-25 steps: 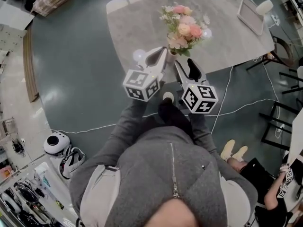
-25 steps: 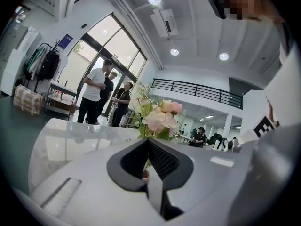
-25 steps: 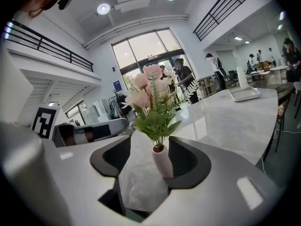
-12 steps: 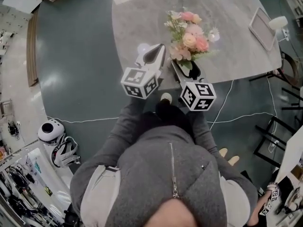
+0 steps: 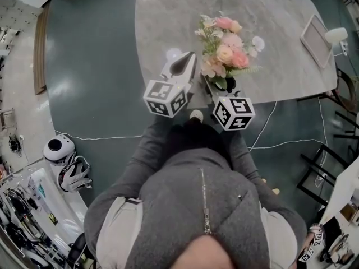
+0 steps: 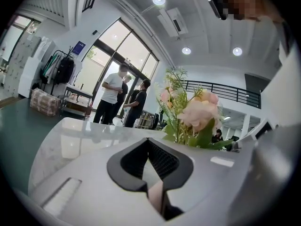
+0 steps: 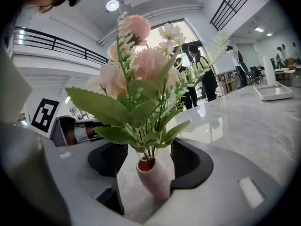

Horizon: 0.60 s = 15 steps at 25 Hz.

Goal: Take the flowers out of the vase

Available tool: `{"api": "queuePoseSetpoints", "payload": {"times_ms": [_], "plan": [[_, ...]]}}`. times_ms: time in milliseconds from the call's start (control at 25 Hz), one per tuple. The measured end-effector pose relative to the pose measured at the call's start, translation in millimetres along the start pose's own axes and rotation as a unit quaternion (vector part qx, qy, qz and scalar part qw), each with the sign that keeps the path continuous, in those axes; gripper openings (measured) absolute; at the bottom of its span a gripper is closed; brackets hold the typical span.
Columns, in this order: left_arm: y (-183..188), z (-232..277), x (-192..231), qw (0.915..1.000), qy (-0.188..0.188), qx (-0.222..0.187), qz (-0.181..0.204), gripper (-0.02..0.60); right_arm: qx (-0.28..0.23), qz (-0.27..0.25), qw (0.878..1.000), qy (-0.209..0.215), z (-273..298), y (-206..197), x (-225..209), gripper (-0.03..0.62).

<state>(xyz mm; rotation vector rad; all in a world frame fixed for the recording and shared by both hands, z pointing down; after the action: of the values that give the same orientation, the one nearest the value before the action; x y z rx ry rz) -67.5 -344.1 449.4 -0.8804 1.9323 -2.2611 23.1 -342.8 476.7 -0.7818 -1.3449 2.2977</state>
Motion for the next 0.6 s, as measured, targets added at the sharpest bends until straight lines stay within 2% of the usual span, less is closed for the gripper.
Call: {"api": "queuePoseSetpoints", "payload": {"times_ms": [360, 600], "plan": [[-2, -6, 0, 0.9999, 0.007, -0.005, -0.006, 0.009, -0.009, -0.027, 1.000, -0.009, -3, -1, 3, 0.156], [-4, -11, -3, 1.0000, 0.001, -0.004, -0.009, 0.009, -0.011, -0.036, 0.999, -0.017, -5, -2, 4, 0.129]]}}
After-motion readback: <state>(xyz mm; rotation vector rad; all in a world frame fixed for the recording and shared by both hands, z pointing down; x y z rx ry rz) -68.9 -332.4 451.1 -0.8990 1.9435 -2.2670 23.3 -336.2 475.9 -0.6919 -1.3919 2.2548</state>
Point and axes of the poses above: the fingertips, and each gripper's own axes: z forward along the fingers, x to its left, y out of its top, the point moved 2 cm from there along -z, backward along the fingers, and after that the axes turned 12 degrees about -y, right-handed, at the moved point
